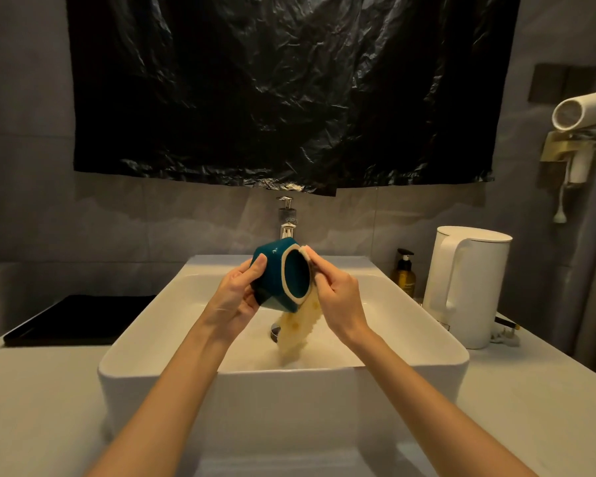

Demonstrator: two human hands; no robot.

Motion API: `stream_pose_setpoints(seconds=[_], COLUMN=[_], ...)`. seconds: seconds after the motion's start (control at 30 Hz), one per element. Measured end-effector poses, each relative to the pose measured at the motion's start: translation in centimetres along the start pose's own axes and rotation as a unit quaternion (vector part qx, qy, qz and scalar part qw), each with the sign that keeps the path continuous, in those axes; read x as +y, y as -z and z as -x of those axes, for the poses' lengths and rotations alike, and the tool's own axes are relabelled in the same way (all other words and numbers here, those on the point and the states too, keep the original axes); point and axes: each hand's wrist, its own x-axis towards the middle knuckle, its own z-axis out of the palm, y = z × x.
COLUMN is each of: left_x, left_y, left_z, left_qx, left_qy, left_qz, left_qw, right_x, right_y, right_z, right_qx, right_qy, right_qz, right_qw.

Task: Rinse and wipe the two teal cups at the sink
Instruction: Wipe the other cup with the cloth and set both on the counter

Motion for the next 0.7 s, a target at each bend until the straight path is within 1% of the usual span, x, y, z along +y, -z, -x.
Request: stream_pose_setpoints(seconds=[0.13, 0.23, 0.37, 0.53, 0.7], left_x=[-0.1, -0.1, 0.0, 0.2, -0.1], left_y=[-0.1, -0.1, 0.2, 0.3, 1.3], left_z=[0.1, 0.1, 0.0, -0.4, -0.8], left_qx=[-0.012, 0.0, 0.01, 0.024, 0.048], left_qy=[0.008, 0.005, -0.004, -0.016, -0.013], left_qz=[-0.017, -0.001, 0.083, 0.161, 0.178], left_qw=[1.0, 1.0, 0.997, 0.987, 0.983], right_x=[-1.4, -1.5, -0.6, -0.4, -1.2], right_y=[-0.1, 0.3, 0.9, 0.3, -0.6], right_z=[-0.7, -1.4, -0.5, 1.0, 1.4], right_qx=[-0.005, -0.028, -0.014, -0.025, -0.04], right_qy=[0.054, 0.023, -0.016, -0.038, -0.052], right_qz=[0.027, 0.02, 0.026, 0.013, 0.015], right_qw=[0.998, 0.999, 0.999, 0.999, 0.998])
